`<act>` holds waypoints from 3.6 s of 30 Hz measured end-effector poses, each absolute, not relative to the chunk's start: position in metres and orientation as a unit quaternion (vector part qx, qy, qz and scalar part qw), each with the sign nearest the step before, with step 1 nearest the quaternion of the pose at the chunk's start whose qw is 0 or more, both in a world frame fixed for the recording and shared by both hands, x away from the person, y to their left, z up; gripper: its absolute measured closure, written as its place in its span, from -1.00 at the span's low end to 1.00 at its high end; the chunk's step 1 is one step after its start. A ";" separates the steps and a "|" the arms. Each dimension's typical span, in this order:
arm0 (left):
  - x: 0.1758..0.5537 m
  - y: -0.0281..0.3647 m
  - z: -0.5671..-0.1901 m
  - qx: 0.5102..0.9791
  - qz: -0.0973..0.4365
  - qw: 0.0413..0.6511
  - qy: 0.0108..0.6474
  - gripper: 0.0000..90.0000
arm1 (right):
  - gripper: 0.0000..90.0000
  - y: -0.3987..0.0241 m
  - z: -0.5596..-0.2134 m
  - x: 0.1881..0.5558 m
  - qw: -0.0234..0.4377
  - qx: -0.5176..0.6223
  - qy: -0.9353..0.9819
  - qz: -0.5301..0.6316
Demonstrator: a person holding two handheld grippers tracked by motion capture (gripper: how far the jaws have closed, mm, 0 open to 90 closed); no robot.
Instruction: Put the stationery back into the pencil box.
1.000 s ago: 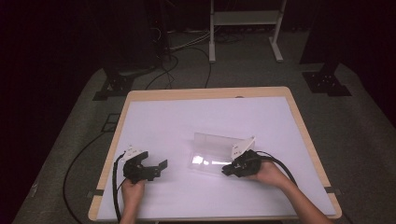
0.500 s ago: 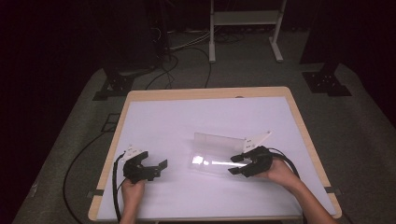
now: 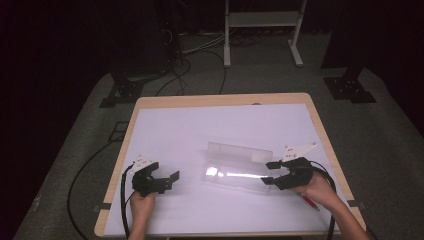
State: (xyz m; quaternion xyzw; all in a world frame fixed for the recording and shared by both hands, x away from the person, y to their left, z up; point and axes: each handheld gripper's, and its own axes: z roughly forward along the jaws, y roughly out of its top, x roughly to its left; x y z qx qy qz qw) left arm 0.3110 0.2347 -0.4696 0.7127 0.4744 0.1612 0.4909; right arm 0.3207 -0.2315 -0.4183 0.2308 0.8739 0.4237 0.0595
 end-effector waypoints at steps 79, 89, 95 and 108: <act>0.311 0.233 -0.470 0.717 0.163 0.485 0.473 -1.00 | -0.08 -0.311 -0.458 0.279 0.095 0.344 0.857 0.372; 0.311 0.233 -0.470 0.717 0.164 0.485 0.473 -1.00 | 0.15 -0.314 -0.468 0.272 0.094 0.349 0.857 0.368; 0.311 0.233 -0.470 0.717 0.163 0.485 0.473 -1.00 | 0.33 -0.316 -0.468 0.271 0.099 0.354 0.854 0.368; 0.311 0.233 -0.470 0.717 0.162 0.485 0.474 -1.00 | 0.59 -0.313 -0.472 0.273 0.109 0.350 0.857 0.362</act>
